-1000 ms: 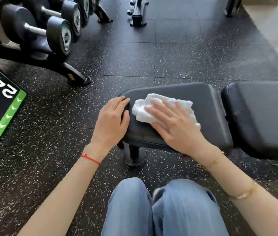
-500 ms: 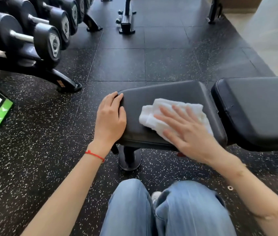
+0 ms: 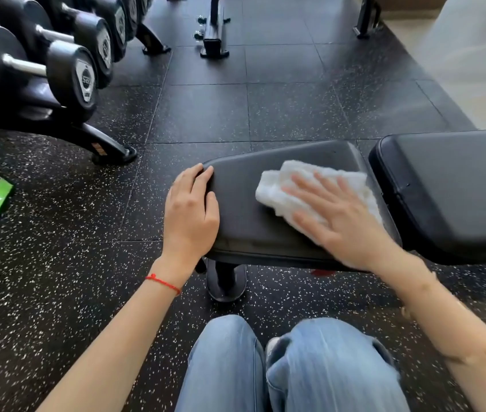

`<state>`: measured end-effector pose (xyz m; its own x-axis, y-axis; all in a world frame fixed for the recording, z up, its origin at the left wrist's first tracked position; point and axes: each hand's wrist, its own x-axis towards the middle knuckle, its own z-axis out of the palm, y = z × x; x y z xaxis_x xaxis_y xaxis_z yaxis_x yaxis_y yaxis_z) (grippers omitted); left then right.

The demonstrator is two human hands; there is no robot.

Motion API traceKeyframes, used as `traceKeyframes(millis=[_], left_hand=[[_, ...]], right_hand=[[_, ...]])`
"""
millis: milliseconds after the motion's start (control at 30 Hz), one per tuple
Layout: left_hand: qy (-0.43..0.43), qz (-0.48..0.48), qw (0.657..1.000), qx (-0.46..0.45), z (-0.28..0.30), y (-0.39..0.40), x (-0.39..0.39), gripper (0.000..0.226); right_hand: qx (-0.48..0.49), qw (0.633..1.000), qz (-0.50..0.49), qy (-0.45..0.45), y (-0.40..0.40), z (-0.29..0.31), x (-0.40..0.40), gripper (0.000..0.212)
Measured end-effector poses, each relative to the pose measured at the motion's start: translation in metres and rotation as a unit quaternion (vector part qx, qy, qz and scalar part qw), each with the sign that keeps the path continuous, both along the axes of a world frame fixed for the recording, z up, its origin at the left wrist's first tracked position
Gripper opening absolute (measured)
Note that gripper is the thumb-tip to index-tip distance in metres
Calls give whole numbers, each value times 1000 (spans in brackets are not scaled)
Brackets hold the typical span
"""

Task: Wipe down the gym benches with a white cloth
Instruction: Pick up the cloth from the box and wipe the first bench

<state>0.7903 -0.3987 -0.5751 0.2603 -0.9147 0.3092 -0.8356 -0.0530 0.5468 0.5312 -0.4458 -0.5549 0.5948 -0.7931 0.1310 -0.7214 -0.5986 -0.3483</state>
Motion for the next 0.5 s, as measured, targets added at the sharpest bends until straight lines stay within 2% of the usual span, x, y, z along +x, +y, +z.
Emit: traceKeyframes(millis=[67,133,233,300,367,433,500], left_hand=[[1,1,1000,3,1,1,0,49],[2,-1,1000,4,2,1,-1,51],[2,-5,1000,1,1,0,-1,48],[-2,-5,1000,-3,-2,0,0,45],[-1,-4,1000,-5,-3,0,1,44],[3,-1,1000,-7,-3,0,1,44],[0,1,1000,-2,-3,0,1,44]], right_hand=[[-16,998,-57,26,-39,7,13,47],[17,994,-98,52,-59,12,47,49],[6,999,-34,28,-31,6,71,49],[-1,1000,9,6,7,1,50,50],[4,1000,6,-9,28,-2,18,55],[0,999,-34,-5,9,2,-7,53],[-30,995,-89,37,-34,7,-10,46]])
